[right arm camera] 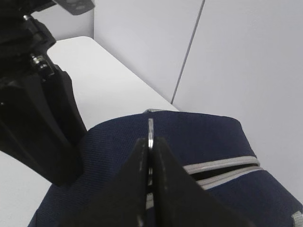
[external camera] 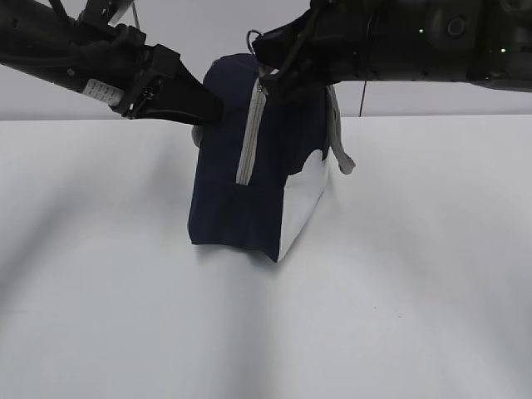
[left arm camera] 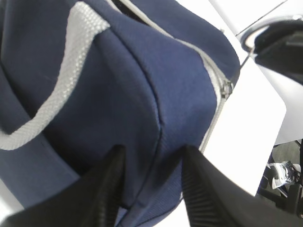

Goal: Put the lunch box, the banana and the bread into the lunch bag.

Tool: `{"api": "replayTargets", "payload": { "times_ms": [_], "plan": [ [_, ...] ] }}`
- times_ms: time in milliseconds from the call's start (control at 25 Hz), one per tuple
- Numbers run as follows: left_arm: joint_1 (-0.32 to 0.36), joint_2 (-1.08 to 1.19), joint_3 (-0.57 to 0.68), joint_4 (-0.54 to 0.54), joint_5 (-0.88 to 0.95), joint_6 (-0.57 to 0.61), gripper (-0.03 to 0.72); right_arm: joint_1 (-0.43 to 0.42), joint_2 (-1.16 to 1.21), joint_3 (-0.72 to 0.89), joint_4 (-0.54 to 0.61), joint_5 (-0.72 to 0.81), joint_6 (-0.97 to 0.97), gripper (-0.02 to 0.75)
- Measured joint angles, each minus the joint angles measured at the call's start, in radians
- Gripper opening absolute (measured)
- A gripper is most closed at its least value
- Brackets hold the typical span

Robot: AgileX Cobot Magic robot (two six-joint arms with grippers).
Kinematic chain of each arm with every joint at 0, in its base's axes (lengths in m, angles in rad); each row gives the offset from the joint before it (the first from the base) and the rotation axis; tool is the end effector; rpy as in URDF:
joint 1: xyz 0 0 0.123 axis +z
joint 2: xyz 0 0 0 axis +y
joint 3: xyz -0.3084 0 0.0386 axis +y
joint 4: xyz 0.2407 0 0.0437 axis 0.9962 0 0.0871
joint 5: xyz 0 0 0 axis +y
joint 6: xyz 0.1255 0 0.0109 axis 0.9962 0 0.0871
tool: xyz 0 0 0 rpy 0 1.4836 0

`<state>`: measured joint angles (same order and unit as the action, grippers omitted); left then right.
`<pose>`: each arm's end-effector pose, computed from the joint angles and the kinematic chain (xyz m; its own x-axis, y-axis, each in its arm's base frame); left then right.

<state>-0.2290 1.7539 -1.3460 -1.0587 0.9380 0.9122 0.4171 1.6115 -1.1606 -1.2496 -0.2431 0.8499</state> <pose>0.3571 -0.1742 0.2931 -0.7059 0.2385 -0.6670 0.6566 0.5735 -0.4898 0.3582 0.1901 0.3294 -0.0117 -0.4107 -0.9117 -0.6480 0.6975 -0.3059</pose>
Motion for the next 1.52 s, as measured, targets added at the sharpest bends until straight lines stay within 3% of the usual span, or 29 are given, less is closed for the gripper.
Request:
{"api": "replayTargets", "payload": {
  "times_ms": [560, 760, 1040, 1240, 1520],
  "plan": [
    [0.0, 0.027, 0.0, -0.052, 0.0, 0.03, 0.287, 0.0, 0.0, 0.0, 0.0, 0.005, 0.002, -0.016],
    [0.0, 0.028, 0.0, -0.057, 0.011, 0.033, 0.207, 0.0, 0.0, 0.0, 0.0, 0.005, 0.002, -0.016],
    [0.0, 0.028, 0.0, -0.057, 0.03, 0.033, 0.164, 0.0, 0.0, 0.0, 0.002, 0.005, 0.002, -0.016],
    [0.0, 0.029, 0.0, -0.055, 0.03, 0.033, 0.011, 0.0, 0.0, 0.0, 0.002, 0.003, 0.002, -0.016],
    [0.0, 0.033, 0.0, -0.059, 0.031, 0.033, 0.003, 0.0, 0.002, -0.015, 0.002, -0.005, 0.002, -0.016]
  ]
}}
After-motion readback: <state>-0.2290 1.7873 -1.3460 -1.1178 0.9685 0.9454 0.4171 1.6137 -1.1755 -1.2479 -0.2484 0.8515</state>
